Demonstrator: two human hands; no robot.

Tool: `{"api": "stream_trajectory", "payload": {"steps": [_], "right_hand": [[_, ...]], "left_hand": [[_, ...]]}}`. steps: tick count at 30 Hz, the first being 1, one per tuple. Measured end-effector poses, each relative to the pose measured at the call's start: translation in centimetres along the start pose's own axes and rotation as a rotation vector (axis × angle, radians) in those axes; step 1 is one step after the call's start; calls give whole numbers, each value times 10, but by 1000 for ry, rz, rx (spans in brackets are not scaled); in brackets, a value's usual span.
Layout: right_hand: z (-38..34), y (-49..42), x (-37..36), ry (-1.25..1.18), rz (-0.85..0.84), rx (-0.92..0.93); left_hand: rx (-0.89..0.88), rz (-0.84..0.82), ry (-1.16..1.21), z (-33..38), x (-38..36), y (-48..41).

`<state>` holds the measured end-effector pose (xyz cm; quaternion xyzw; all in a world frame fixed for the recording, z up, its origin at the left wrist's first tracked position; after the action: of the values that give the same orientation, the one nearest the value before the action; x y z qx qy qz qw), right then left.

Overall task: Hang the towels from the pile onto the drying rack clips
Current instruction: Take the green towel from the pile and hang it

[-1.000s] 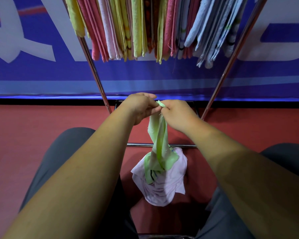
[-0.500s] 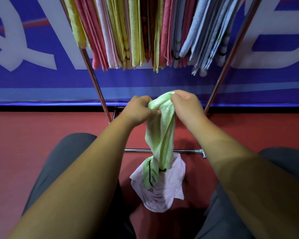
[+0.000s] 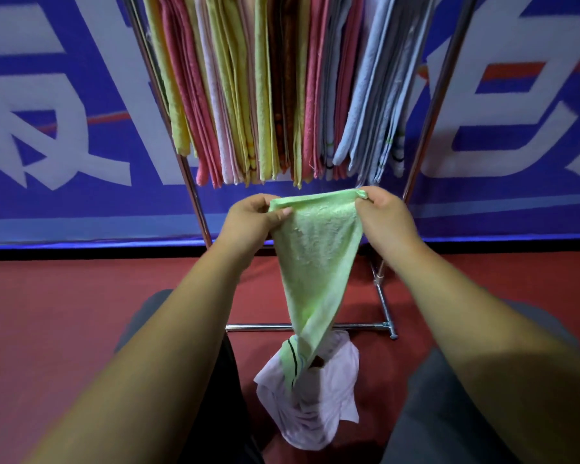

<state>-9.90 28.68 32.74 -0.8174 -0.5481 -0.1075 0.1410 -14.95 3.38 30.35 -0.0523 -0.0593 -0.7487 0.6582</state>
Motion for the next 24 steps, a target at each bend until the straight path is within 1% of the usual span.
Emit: {"api": "stream_trajectory", "payload": {"steps": [2, 6, 8, 11, 13, 15, 16, 21, 24], "right_hand": [[-18, -1, 12, 10, 5, 34], [-59, -7, 28, 56, -39, 83], [-77, -10, 36, -14, -55, 69], [-104, -16, 46, -179, -65, 33], [-128, -18, 54, -242, -68, 52], [-157, -18, 63, -276, -71, 108], [-163, -17, 64, -277, -73, 124], [-206, -22, 85, -249, -8, 194], [-232, -22, 104, -130, 105, 265]], "left_hand": [[-38, 23, 36, 25, 1, 2], [-114, 63, 74, 83, 5, 4], [-162, 68, 65, 114, 7, 4], [-219, 77, 16, 155, 12, 7], [-265, 62, 24, 184, 14, 11], [-300, 54, 58, 212, 17, 14], [-305, 59, 64, 216, 18, 14], [-366, 99, 51, 261, 27, 22], [-374, 133, 27, 284, 32, 28]]}}
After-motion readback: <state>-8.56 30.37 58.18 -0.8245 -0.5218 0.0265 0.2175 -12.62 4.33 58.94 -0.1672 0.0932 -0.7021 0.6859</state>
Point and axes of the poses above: each hand's wrist, its own y-axis away from the middle knuckle, its own x-axis out of the back of the hand, z = x × y, the point moved 10 cm from there along -y, towards the middle knuckle, and after that the axes turned 3 degrees about -y, right-handed, at the moved point
